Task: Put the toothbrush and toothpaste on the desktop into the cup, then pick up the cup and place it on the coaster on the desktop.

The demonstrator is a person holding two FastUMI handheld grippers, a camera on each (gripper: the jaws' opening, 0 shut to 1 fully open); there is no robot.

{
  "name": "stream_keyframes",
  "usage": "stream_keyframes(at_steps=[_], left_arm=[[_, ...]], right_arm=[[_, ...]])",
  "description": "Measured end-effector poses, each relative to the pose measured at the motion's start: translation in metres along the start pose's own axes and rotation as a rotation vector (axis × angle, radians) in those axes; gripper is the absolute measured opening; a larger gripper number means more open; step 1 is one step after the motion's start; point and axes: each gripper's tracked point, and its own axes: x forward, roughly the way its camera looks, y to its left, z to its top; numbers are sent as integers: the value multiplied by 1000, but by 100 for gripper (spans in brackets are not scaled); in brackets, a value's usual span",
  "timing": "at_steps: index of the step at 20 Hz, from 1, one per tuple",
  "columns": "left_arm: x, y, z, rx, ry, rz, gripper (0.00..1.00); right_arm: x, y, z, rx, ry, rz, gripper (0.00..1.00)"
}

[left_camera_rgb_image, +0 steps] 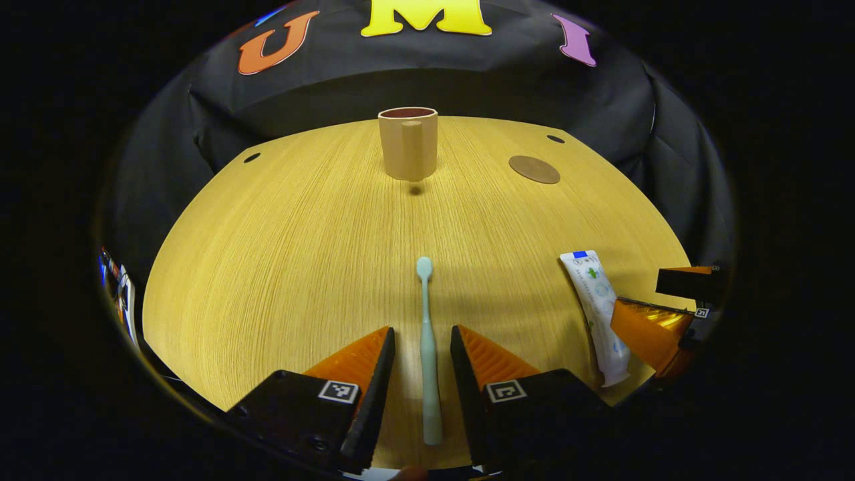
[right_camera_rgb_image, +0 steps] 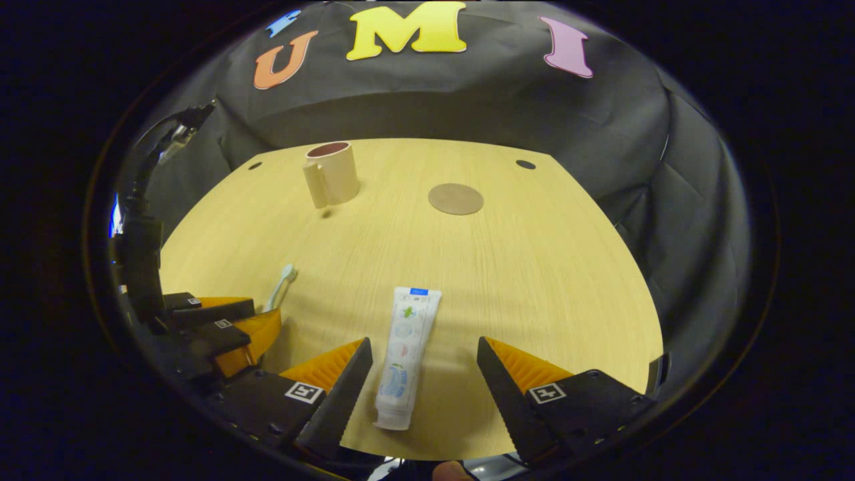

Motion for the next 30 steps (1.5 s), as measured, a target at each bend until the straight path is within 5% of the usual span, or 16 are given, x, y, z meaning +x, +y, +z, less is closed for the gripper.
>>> stream_keyframes(at_steps=[5,9,17,24,26,30], left_arm=[[3,0,0,15,20,20,27],[2,-1,1,-8,24,27,13],[-6,6,10,-27,-1,37,8],[-23,15,62,-72,-81,55,8],[-28,17,67,-81,-113,59,8],[-34,23,105,-94,-191,61,8]], right_arm=[[2,-1,2,-2,-2,-4,95],[2,0,1,-2,1,-2,95],[11,5,-1,20,57,17,95],[20,16,-23,60,251,39,94],[21,20,-29,72,303,41,90],[23,21,-36,98,379,26,62]])
